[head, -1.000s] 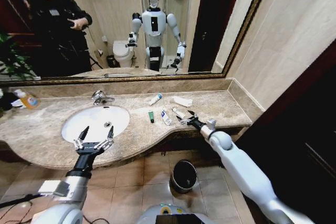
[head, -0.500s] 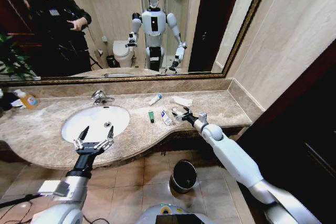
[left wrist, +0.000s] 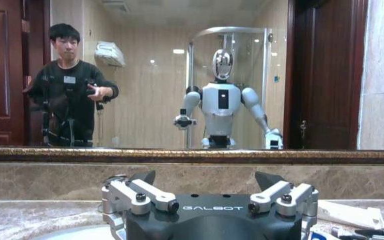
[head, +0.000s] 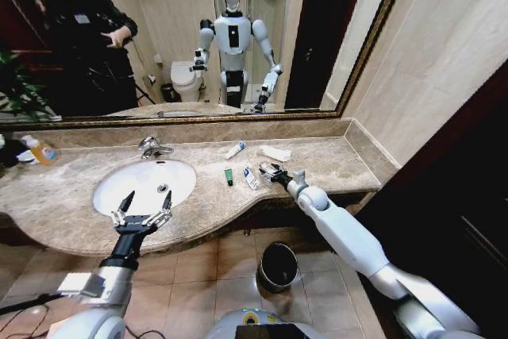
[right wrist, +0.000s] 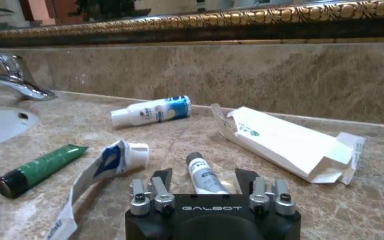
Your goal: Pick up the trash from the sink and place it in the trash bin.
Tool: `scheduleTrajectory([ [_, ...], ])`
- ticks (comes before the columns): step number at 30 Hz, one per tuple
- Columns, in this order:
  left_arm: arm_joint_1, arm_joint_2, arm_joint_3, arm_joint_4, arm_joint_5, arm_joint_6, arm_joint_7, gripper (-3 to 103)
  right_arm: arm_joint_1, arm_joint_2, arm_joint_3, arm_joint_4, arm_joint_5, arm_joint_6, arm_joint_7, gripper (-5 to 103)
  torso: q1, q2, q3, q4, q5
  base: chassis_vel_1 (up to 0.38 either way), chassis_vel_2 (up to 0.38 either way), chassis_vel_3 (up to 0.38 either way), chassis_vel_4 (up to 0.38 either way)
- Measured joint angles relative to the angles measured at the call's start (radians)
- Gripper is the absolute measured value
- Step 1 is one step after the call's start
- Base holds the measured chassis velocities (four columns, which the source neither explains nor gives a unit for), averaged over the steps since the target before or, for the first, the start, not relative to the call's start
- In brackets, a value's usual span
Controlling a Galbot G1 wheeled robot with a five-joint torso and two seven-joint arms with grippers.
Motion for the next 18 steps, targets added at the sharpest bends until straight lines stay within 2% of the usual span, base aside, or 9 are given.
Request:
scheduleTrajectory([
  [3,0.000,0.000,0.000,0.000,0.000,0.000,0.000,100,0.002,0.000,-0.001,-0.005,-0.001,0.000,0.011,62,0.000,0.000,0.000,0.0000,0.0000,0.000,0.000,0.000,0.000],
  [6,0.000,0.000,0.000,0.000,0.000,0.000,0.000,100,0.002,-0.004,-0.001,-0.008,-0.001,0.000,0.016,50,0.000,0.000,0.000,0.0000,0.0000,0.000,0.000,0.000,0.000],
  [9,0.000,0.000,0.000,0.000,0.000,0.000,0.000,100,0.002,-0.005,-0.001,-0.014,-0.006,0.001,0.016,44,0.000,0.000,0.000,0.0000,0.0000,0.000,0.000,0.000,0.000],
  [11,0.000,0.000,0.000,0.000,0.000,0.000,0.000,100,0.001,-0.005,-0.001,-0.017,-0.012,0.001,0.016,33,0.000,0.000,0.000,0.0000,0.0000,0.000,0.000,0.000,0.000],
  [12,0.000,0.000,0.000,0.000,0.000,0.000,0.000,100,0.001,-0.005,-0.001,-0.017,-0.012,0.001,0.016,33,0.000,0.000,0.000,0.0000,0.0000,0.000,0.000,0.000,0.000],
  [15,0.000,0.000,0.000,0.000,0.000,0.000,0.000,100,-0.001,-0.005,-0.008,-0.017,-0.018,0.006,0.016,18,0.000,0.000,0.000,-0.0001,-0.0001,0.000,0.000,0.000,0.000],
  [16,0.000,0.000,0.000,0.000,0.000,0.000,0.000,100,-0.001,-0.005,-0.008,-0.017,-0.018,0.006,0.016,18,0.000,0.000,0.000,-0.0001,-0.0001,0.000,0.000,0.000,0.000],
  [18,0.000,0.000,0.000,0.000,0.000,0.000,0.000,100,-0.001,-0.004,-0.011,-0.014,-0.019,0.007,0.030,9,0.000,0.000,0.000,-0.0001,0.0000,0.000,0.000,0.000,0.000],
])
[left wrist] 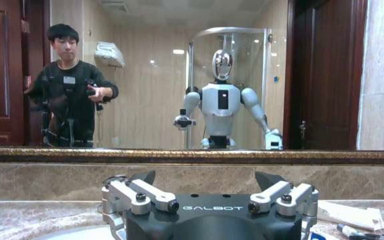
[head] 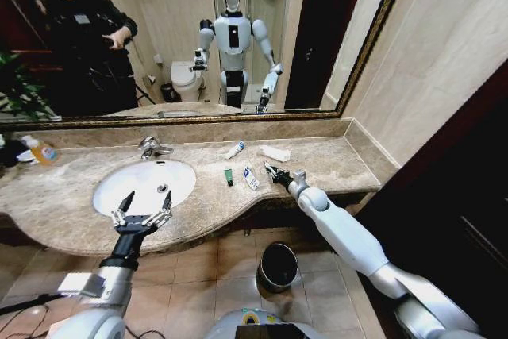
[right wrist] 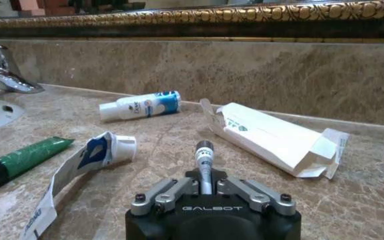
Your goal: Pick up the trash from the sink and place it in the trash bin.
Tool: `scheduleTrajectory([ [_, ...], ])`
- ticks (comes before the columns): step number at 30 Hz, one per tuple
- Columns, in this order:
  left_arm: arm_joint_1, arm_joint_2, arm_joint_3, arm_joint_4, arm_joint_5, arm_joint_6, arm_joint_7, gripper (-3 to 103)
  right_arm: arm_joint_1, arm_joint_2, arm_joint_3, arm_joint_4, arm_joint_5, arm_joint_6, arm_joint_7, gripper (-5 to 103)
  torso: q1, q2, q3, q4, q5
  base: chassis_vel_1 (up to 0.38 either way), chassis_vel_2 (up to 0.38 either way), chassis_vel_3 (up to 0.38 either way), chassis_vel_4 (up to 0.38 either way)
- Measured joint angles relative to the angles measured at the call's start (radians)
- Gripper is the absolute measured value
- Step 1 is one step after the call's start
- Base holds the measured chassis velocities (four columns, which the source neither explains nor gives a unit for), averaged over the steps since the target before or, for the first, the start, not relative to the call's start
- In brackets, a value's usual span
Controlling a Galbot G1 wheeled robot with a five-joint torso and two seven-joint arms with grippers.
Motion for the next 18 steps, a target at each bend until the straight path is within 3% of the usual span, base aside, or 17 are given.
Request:
scheduleTrajectory([
  [3,0.000,0.000,0.000,0.000,0.000,0.000,0.000,100,-0.003,-0.002,0.003,0.026,0.005,-0.004,0.029,3,0.000,0.000,0.000,0.0002,0.0003,0.000,0.000,0.000,0.000],
  [8,0.000,0.000,0.000,0.000,0.000,0.000,0.000,100,-0.037,-0.024,0.038,0.118,0.015,-0.004,0.053,3,0.000,0.000,0.000,0.0003,-0.0001,0.000,0.000,0.000,0.000],
  [18,0.000,0.000,0.000,0.000,0.000,0.000,0.000,100,-0.420,-0.128,0.283,0.495,0.042,-0.001,0.080,3,0.000,0.000,0.000,-0.0003,-0.0001,0.000,0.000,0.000,0.000],
])
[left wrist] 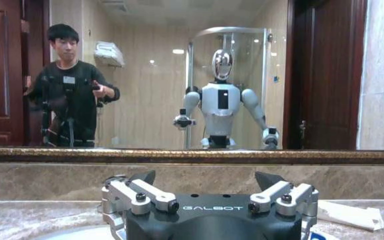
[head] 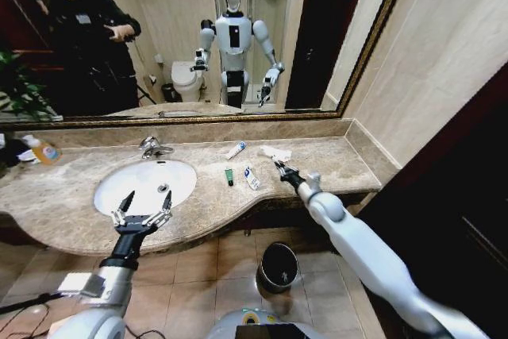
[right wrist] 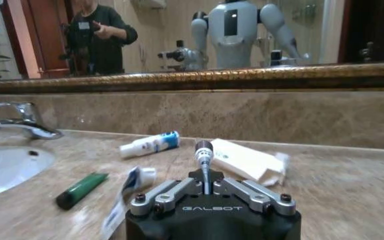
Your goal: Pick up the trash from the sink and place it in the trash bin.
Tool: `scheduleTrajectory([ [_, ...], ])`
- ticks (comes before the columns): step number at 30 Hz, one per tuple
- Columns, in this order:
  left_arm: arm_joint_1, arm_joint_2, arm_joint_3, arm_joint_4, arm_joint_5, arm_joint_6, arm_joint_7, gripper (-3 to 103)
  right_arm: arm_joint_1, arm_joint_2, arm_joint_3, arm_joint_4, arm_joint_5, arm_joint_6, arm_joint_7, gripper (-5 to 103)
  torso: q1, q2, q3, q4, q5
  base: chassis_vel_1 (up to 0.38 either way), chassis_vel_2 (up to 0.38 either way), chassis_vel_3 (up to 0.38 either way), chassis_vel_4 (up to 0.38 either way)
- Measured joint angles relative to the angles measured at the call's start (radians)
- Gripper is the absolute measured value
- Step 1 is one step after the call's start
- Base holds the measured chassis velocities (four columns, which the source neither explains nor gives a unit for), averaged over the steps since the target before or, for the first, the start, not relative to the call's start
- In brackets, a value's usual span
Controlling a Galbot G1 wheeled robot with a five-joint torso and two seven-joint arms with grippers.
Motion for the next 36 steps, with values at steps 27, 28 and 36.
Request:
scheduleTrajectory([
  [27,0.000,0.000,0.000,0.000,0.000,0.000,0.000,100,-0.348,0.216,0.018,-0.358,-0.163,0.175,-0.044,3,0.000,0.000,0.000,0.0006,0.0000,0.000,0.000,0.000,0.000],
  [28,0.000,0.000,0.000,0.000,0.000,0.000,0.000,100,-0.341,0.229,0.017,-0.403,-0.179,0.179,-0.053,3,0.000,0.000,0.000,0.0004,0.0001,0.000,0.000,0.000,0.000],
  [36,0.000,0.000,0.000,0.000,0.000,0.000,0.000,100,-0.270,0.329,0.024,-0.639,-0.284,0.231,-0.078,3,0.000,0.000,0.000,0.0005,0.0000,0.000,0.000,0.000,0.000],
])
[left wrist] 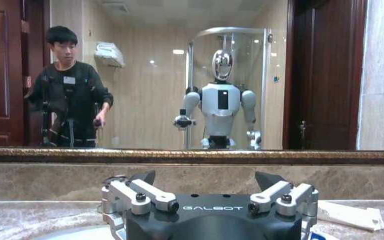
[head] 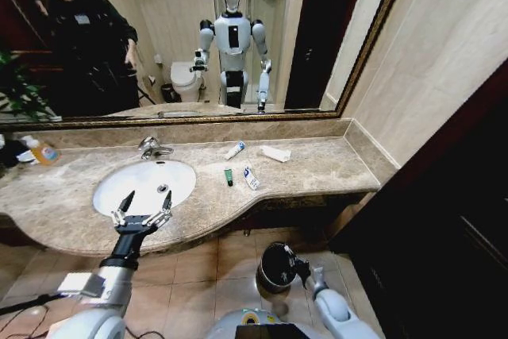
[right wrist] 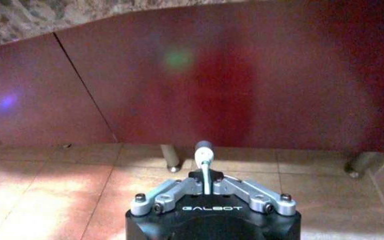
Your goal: Pick up the trash from the sink and place it in the trash bin.
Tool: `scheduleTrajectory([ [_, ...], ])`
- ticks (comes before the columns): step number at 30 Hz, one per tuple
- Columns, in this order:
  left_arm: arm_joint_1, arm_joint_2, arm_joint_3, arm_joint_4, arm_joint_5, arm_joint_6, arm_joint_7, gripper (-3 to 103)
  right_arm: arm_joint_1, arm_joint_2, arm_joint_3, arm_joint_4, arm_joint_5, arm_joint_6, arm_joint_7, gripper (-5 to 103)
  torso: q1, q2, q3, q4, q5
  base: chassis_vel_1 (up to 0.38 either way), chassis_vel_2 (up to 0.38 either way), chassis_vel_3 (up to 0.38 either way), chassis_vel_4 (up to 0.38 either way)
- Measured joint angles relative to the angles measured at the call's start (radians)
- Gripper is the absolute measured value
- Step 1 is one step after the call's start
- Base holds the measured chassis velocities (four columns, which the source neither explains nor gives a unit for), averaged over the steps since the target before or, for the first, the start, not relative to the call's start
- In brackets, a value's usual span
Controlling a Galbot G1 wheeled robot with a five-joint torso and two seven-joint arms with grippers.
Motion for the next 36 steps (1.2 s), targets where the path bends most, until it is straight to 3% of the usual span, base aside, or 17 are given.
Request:
scheduleTrajectory([
  [5,0.000,0.000,0.000,0.000,0.000,0.000,0.000,100,0.038,0.046,0.001,-0.052,-0.018,0.017,0.008,0,0.000,0.000,0.000,0.0001,0.0000,0.000,0.000,0.000,0.000],
  [11,0.000,0.000,0.000,0.000,0.000,0.000,0.000,100,0.057,0.055,-0.001,-0.077,-0.028,0.017,0.011,9,0.000,0.000,0.000,0.0001,0.0000,0.000,0.000,0.000,0.000],
  [12,0.000,0.000,0.000,0.000,0.000,0.000,0.000,100,0.058,0.055,-0.002,-0.079,-0.028,0.017,0.010,19,0.000,0.000,0.000,0.0000,0.0000,0.000,0.000,0.000,0.000],
  [14,0.000,0.000,0.000,0.000,0.000,0.000,0.000,100,0.056,0.055,-0.003,-0.084,-0.028,0.021,0.009,30,0.000,0.000,0.000,0.0000,0.0000,0.000,0.000,0.000,0.000],
  [15,0.000,0.000,0.000,0.000,0.000,0.000,0.000,100,0.056,0.055,-0.003,-0.084,-0.028,0.021,0.009,30,0.000,0.000,0.000,0.0000,0.0000,0.000,0.000,0.000,0.000],
  [18,0.000,0.000,0.000,0.000,0.000,0.000,0.000,100,0.055,0.055,-0.003,-0.091,-0.026,0.033,0.009,47,0.000,0.000,0.000,0.0000,0.0001,0.000,0.000,0.000,0.000],
  [20,0.000,0.000,0.000,0.000,0.000,0.000,0.000,100,0.055,0.053,-0.003,-0.091,-0.024,0.038,0.009,52,0.000,0.000,0.000,0.0000,0.0002,0.000,0.000,0.000,0.000],
  [23,0.000,0.000,0.000,0.000,0.000,0.000,0.000,100,0.053,0.047,-0.002,-0.090,-0.018,0.041,0.009,52,0.000,0.000,0.000,0.0000,0.0001,0.000,0.000,0.000,0.000],
  [25,0.000,0.000,0.000,0.000,0.000,0.000,0.000,100,0.051,0.039,-0.002,-0.087,-0.007,0.041,0.009,68,0.000,0.000,0.000,0.0000,0.0001,0.000,0.000,0.000,0.000],
  [26,0.000,0.000,0.000,0.000,0.000,0.000,0.000,100,0.051,0.039,-0.002,-0.087,-0.007,0.041,0.009,68,0.000,0.000,0.000,0.0000,0.0001,0.000,0.000,0.000,0.000],
  [29,0.000,0.000,0.000,0.000,0.000,0.000,0.000,100,0.051,0.037,-0.001,-0.086,0.004,0.044,0.009,84,0.000,0.000,0.000,0.0000,0.0002,0.000,0.000,0.000,0.000],
  [36,0.000,0.000,0.000,0.000,0.000,0.000,0.000,100,0.042,0.037,-0.002,-0.080,0.016,0.047,0.009,100,0.000,0.000,0.000,0.0000,0.0002,0.000,0.000,0.000,0.000],
])
